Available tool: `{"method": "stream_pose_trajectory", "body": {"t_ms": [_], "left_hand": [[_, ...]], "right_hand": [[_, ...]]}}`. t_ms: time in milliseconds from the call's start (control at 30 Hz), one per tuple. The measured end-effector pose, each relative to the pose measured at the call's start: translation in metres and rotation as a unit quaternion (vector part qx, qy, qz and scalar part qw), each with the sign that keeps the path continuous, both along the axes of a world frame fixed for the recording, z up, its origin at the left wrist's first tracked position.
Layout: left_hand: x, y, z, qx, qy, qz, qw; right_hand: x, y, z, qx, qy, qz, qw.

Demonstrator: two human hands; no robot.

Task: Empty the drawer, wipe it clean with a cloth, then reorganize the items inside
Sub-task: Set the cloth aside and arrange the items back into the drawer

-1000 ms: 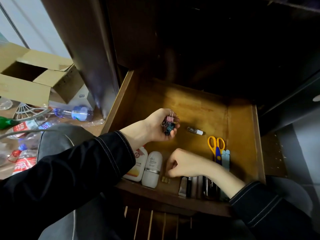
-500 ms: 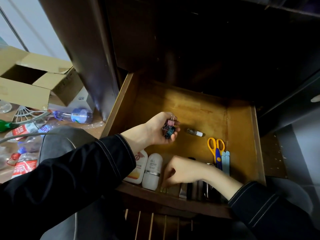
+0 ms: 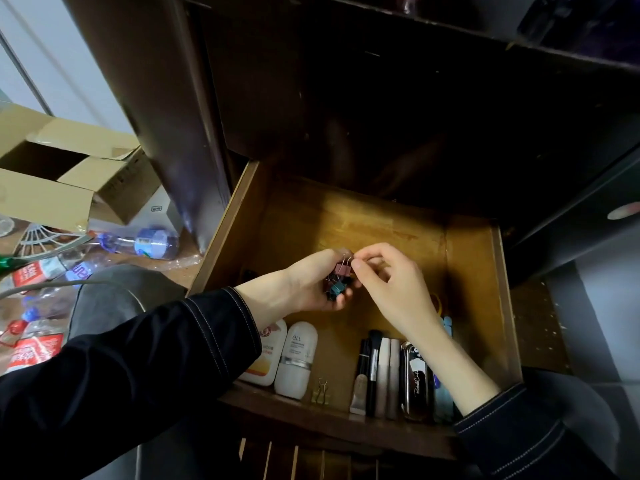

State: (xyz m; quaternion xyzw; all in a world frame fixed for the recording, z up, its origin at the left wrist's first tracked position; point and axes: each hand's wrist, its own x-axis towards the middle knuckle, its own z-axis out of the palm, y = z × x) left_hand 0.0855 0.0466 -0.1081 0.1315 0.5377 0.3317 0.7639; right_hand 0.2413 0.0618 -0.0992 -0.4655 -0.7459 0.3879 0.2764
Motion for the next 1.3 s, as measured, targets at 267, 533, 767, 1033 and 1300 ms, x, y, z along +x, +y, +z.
{"method": "stream_pose_trajectory", "body": {"t_ms": [267,533,767,1033,1300], "left_hand": [[0.002,-0.003,0.0,0.023,0.014,-0.024,0.999],[-0.003,0.0,-0.001,-0.012,-0.02,0.034,0.999],[-0.006,0.0,-0.005,-0.025,0.026,0.113,0.993],[-0.003,0.0,-0.009,-0.018,0.025,0.072,0.997],[-0.004,0.001,-0.009,-0.015,0.025,0.07,0.997]], "right_hand": [[-0.002,-0.002,-0.001,-0.007,0.006,0.044,0.999],[0.0,-0.001,0.005,-0.049,0.102,0.053,0.992],[0.006,0.001,0.0,-0.057,-0.117,0.086,0.988],[0.007,-0.012,-0.016,-0.163,-0.332,0.328,0.869],[0.001,-0.021,-0.027,-0.155,-0.361,0.379,0.838]]}}
